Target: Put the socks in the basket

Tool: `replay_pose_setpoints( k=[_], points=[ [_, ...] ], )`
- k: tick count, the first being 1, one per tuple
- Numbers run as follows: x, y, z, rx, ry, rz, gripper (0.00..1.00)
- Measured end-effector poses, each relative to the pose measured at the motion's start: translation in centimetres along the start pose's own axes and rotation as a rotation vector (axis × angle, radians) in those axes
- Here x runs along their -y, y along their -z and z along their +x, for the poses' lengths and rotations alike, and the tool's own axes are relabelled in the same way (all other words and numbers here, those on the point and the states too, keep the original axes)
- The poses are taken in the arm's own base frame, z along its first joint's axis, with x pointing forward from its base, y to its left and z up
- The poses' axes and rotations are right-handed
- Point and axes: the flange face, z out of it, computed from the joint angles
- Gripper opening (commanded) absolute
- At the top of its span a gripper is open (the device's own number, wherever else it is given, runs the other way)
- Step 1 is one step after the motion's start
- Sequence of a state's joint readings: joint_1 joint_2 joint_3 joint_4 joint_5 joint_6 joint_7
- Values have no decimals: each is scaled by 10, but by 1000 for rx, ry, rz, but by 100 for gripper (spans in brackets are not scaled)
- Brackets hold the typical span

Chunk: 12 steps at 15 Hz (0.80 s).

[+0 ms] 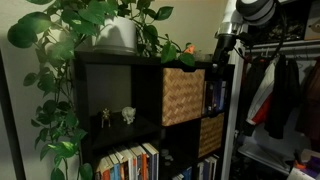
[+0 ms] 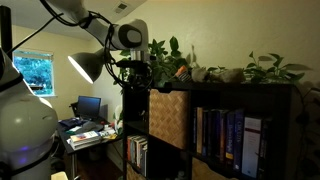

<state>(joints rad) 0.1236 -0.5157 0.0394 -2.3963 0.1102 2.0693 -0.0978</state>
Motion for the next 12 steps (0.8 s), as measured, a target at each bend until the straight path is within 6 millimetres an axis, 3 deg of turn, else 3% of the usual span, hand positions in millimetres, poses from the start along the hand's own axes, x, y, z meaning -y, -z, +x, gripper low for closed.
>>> replay_pose_setpoints(
  k=[6, 12],
  points=[
    [-6, -15, 37, -172, 97, -144, 100],
    [1, -18, 55, -274, 328, -246, 100]
  ],
)
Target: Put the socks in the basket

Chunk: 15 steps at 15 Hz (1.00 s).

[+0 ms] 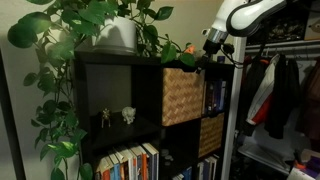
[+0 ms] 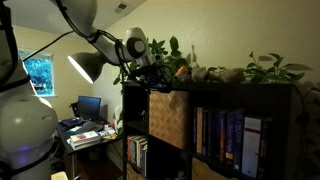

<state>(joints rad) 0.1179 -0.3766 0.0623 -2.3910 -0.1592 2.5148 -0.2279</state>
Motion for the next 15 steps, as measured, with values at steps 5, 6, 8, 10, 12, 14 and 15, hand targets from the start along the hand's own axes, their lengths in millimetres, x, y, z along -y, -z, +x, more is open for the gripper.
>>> replay_pose_setpoints(
  k=[5, 6, 8, 10, 12, 14, 15],
  points=[
    [7, -1, 11, -78, 132, -9, 100],
    [9, -4, 13, -88, 148, -8, 100],
    [12, -11, 16, -108, 176, -8, 100],
    [13, -19, 19, -131, 198, -10, 100],
    [14, -28, 22, -150, 222, -12, 100],
    [16, -36, 23, -163, 242, -13, 100],
    [17, -40, 23, -167, 254, -12, 100]
  ],
)
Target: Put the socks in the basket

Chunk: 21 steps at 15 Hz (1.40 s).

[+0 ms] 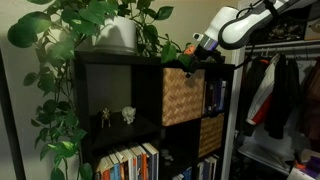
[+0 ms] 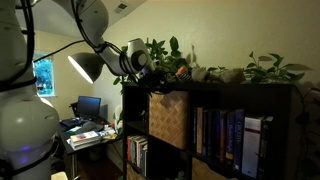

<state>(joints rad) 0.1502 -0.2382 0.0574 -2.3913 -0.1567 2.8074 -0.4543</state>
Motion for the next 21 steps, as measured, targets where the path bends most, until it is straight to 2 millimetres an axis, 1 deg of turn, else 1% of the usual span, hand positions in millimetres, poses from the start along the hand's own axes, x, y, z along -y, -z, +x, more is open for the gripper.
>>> replay_pose_setpoints(
  k=[4, 7, 10, 14, 18, 21],
  points=[
    [3, -14, -3, 7, 20, 11, 100],
    [3, -14, -3, 11, 32, 15, 100],
    [0, -12, -1, 53, 36, 31, 100],
    [-1, 1, 1, 163, 37, 80, 100],
    [1, 18, -4, 271, 31, 131, 100],
    [3, 28, -8, 317, 30, 151, 100]
  ],
)
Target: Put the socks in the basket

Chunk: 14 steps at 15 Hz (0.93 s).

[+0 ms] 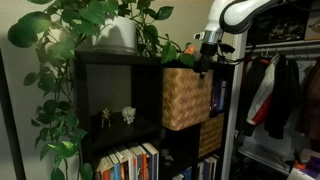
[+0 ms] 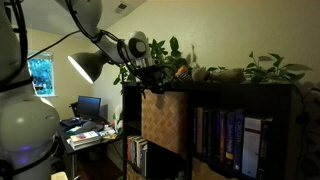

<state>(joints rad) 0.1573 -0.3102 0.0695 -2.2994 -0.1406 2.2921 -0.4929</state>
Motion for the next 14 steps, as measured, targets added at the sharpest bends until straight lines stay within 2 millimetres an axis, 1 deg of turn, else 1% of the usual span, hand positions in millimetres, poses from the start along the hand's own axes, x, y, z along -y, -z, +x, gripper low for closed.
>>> replay_pose_setpoints(
  k=[4, 8, 12, 14],
  points=[
    [-1, 9, -4, 4, -26, -2, 100],
    [-8, 20, -6, -15, -103, -13, 100],
    [-24, 45, -3, -59, -187, -44, 100],
    [-39, 60, -3, -83, -255, -69, 100]
  ],
)
